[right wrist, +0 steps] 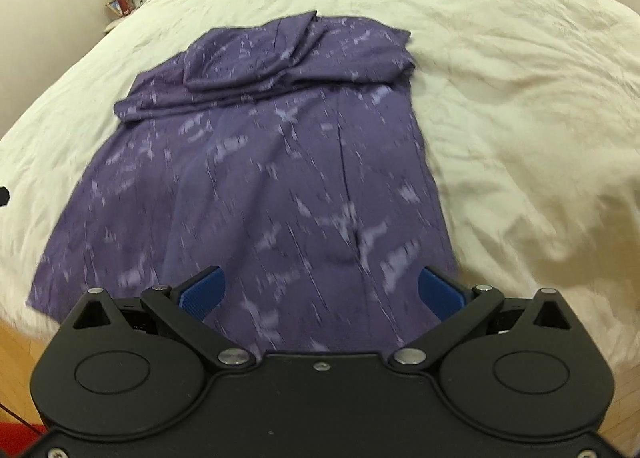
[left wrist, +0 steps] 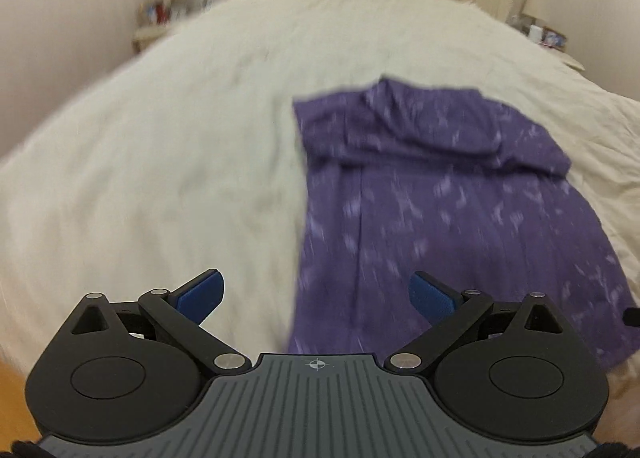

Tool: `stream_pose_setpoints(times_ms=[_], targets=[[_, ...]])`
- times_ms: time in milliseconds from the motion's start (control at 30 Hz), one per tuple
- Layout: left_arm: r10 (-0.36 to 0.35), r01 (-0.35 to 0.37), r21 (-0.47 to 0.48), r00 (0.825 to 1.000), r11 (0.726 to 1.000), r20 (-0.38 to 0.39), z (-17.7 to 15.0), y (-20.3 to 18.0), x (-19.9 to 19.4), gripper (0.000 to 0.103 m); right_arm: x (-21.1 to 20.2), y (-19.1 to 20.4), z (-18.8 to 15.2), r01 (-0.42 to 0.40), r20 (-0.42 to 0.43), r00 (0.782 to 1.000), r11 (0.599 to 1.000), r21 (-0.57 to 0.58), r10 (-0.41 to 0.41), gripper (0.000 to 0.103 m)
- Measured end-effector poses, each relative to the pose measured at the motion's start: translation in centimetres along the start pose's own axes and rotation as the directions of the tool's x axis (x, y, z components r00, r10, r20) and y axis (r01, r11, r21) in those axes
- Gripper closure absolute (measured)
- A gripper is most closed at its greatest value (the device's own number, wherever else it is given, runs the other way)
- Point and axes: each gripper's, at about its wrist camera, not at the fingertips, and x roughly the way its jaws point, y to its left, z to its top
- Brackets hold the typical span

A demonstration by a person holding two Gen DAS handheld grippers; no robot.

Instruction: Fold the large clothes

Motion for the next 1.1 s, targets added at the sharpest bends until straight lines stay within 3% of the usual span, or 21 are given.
stream_pose_setpoints(times_ms=[67, 367, 767, 967, 1100], targets=[[-0.013, 0.012, -0.04, 0.999, 0.999, -0.031, -1.4, 0.2, 0.2, 0.017, -0.1, -0.7, -0.7, -0.001, -0.007, 1.0, 1.0, 0.002, 0.001, 0.001], [-0.061, 0.051, -0.075, 0.988, 0.996, -0.141, -5.5, 1.1, 2.0, 0.017, 0.3, -4.9, -2.1, -0.012, -0.026, 1.0, 0.996, 0.091, 0.015, 0.001], [-0.028, 0.023, -0.033, 0.983, 0.999, -0.18, -4.7, 2.3, 6.0, 0.017, 1.8, -7.2, -1.4, -0.06, -0.055, 0.996, 0.989, 0.138, 0.068, 0.001], [-0.084, 0.091, 0.02, 0.97, 0.996, -0.23, -4.4, 1.6, 8.0, 0.016, 4.0, -7.5, -1.1, -0.041, -0.104, 0.993, 0.99, 0.132, 0.055, 0.001], [-0.09, 0.099, 0.022, 0.961, 0.995, -0.262, -4.7, 1.4, 9.1, 0.015, 5.1, -7.5, -0.8, -0.056, -0.133, 0.988, 0.99, 0.128, 0.073, 0.001]])
